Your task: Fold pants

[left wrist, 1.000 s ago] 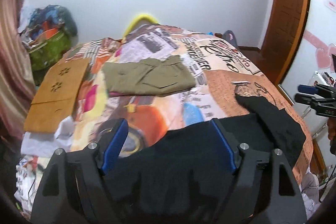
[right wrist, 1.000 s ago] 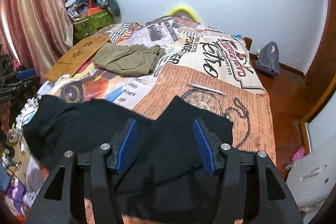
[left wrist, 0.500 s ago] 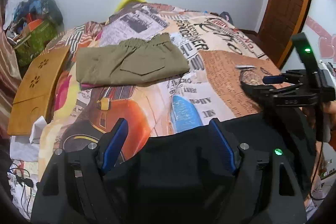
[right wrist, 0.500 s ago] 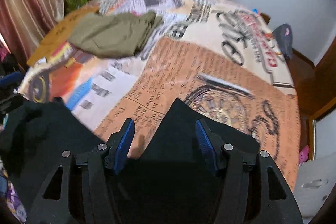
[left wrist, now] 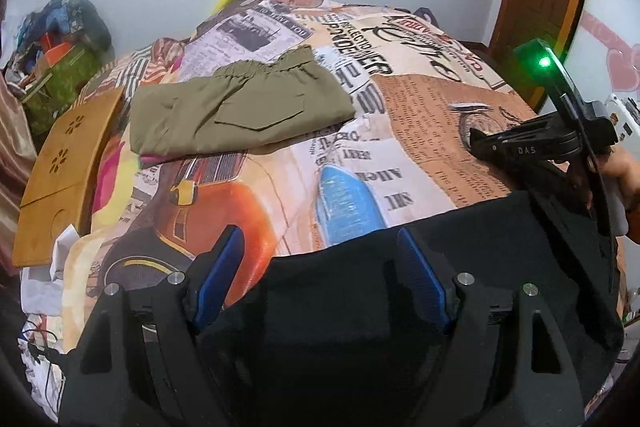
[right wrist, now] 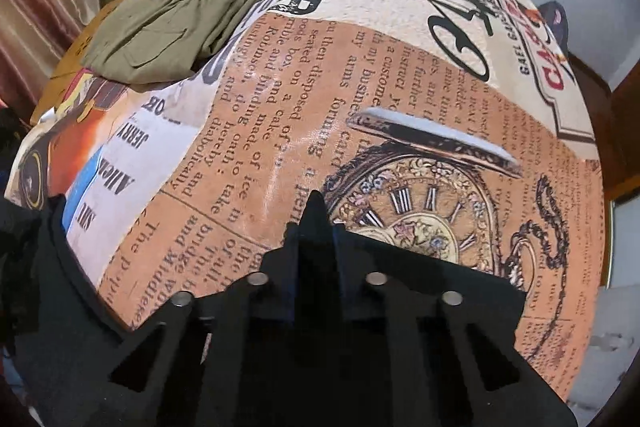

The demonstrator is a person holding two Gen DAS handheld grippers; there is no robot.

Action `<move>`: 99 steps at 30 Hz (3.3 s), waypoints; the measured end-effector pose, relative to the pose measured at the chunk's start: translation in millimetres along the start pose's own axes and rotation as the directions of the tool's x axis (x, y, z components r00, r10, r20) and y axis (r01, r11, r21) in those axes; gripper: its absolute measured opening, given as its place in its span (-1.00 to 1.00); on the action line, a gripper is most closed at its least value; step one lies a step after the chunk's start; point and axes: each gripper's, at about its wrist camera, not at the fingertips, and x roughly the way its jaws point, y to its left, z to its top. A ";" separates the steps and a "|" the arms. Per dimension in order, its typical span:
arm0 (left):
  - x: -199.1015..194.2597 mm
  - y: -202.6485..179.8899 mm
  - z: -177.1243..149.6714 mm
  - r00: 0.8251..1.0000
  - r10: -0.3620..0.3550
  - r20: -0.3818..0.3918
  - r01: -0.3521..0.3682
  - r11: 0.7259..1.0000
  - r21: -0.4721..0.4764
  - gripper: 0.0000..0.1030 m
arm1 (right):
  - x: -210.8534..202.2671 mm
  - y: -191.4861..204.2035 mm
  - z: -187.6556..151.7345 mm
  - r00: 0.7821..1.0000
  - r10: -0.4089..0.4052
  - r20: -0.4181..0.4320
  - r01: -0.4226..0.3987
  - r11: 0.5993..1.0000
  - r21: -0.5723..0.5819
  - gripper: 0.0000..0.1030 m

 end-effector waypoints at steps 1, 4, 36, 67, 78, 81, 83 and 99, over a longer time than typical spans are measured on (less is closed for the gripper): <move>-4.4 -2.8 0.0 1.000 0.000 0.006 0.000 1.000 0.007 0.53 | -8.9 -0.4 -4.0 1.000 0.001 0.025 -0.001 1.000 0.002 -0.84; -16.3 -9.7 1.2 1.000 -0.001 0.014 0.001 1.000 0.016 0.53 | -36.3 -5.4 -10.7 0.995 0.007 0.097 -0.009 1.000 0.026 -0.87; -12.0 -177.5 12.4 0.981 -0.141 -0.135 0.170 0.957 0.234 0.57 | -133.7 -98.3 -256.9 0.985 -0.111 0.135 0.056 0.933 0.356 -0.58; 70.0 -202.3 42.5 0.918 -0.237 -0.318 0.345 0.873 0.345 -0.52 | -82.1 -150.8 -191.7 0.982 -0.069 0.174 0.003 0.934 0.358 -0.73; 46.9 -206.7 36.0 0.945 -0.189 -0.266 0.290 0.860 0.420 -0.85 | -115.9 -141.7 -188.9 0.948 -0.166 0.271 0.073 0.944 0.322 -0.90; 45.4 -207.6 33.8 0.945 -0.189 -0.266 0.292 0.854 0.431 -0.86 | -126.0 -139.8 -187.2 0.933 -0.189 0.305 0.090 0.946 0.311 -0.91; 47.9 -208.1 32.6 0.944 -0.184 -0.272 0.292 0.850 0.438 -0.89 | -129.9 -140.1 -184.5 0.927 -0.192 0.321 0.088 0.946 0.311 -0.92; 48.2 -202.4 22.2 0.929 -0.228 -0.291 0.335 0.851 0.405 -0.95 | -77.3 -162.1 -196.0 0.983 -0.030 0.181 -0.047 0.914 0.403 -0.33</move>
